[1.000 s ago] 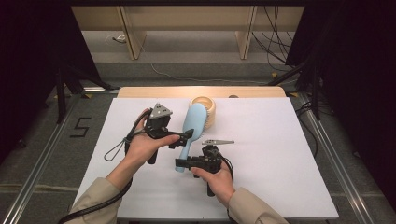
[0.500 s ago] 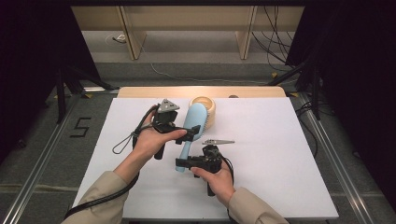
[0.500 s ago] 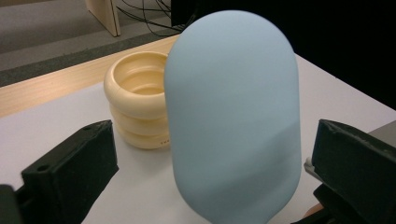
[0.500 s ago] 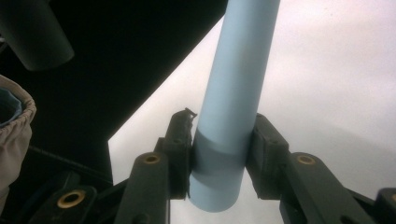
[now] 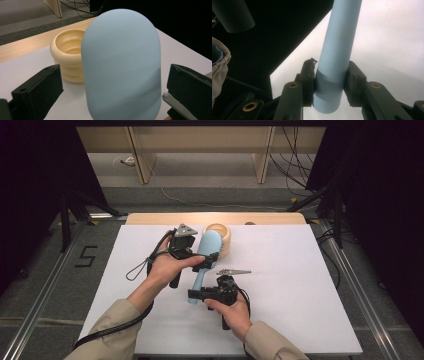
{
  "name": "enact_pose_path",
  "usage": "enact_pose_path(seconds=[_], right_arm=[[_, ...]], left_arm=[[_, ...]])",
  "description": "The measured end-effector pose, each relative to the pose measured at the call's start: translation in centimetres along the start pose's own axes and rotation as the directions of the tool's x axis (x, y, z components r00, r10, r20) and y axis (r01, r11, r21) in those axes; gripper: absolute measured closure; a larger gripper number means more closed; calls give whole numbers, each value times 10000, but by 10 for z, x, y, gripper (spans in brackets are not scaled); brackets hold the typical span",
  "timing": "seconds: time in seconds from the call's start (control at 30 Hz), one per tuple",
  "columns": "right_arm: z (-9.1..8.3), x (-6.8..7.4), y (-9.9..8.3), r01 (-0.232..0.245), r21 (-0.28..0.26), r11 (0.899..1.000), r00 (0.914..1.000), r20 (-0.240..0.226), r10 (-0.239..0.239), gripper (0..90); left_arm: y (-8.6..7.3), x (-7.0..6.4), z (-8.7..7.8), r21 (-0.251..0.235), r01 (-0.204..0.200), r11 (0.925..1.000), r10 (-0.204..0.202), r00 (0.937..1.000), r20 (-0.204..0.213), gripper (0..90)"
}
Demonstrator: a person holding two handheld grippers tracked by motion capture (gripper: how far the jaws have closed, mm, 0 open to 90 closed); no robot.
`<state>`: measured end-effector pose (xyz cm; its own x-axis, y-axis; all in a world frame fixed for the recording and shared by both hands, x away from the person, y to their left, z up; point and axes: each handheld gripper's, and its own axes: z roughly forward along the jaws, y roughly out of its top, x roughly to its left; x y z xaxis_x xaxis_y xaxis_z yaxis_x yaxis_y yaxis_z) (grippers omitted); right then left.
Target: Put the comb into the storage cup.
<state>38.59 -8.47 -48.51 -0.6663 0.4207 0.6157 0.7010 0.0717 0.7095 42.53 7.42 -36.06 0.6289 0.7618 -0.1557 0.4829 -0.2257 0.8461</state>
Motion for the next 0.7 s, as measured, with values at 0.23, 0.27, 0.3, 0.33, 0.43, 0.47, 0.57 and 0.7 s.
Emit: enact_pose_path(seconds=[0.23, 0.27, 0.3, 0.33, 0.43, 0.47, 0.57, 0.7], right_arm=[[1, 0, 0, 20, 15, 10000, 10000, 12, -20, 650], [1, 0, 0, 15, 12, 10000, 10000, 12, -15, 650], [0, 0, 0, 5, 11, 10000, 10000, 13, -5, 650], [0, 0, 0, -20, 33, 10000, 10000, 3, 20, 650], [0, 1, 0, -15, 24, 10000, 10000, 2, 15, 650], [0, 1, 0, -14, 23, 10000, 10000, -1, 14, 650], [0, 1, 0, -7, 8, 10000, 10000, 1, 7, 650], [0, 1, 1, -1, -14, 10000, 10000, 0, 1, 650]], left_arm=[[2, -1, 3, 50, 31, 10000, -31, 10000, 51, 0], [3, -1, 4, 77, 30, 10000, -31, 10000, 52, 0], [4, -2, 4, 77, 51, 10000, -51, 10000, 62, 0], [4, -2, 5, 87, 53, 9999, -53, 10000, 68, 0], [6, -2, 7, 97, 88, 9999, -89, 9999, 73, 0], [7, -2, 8, 123, 92, 9999, -92, 9999, 75, 0], [7, -3, 10, 158, 132, 9998, -133, 9999, 93, 0], [8, -3, 12, 220, 185, 9996, -187, 9998, 64, 0]])
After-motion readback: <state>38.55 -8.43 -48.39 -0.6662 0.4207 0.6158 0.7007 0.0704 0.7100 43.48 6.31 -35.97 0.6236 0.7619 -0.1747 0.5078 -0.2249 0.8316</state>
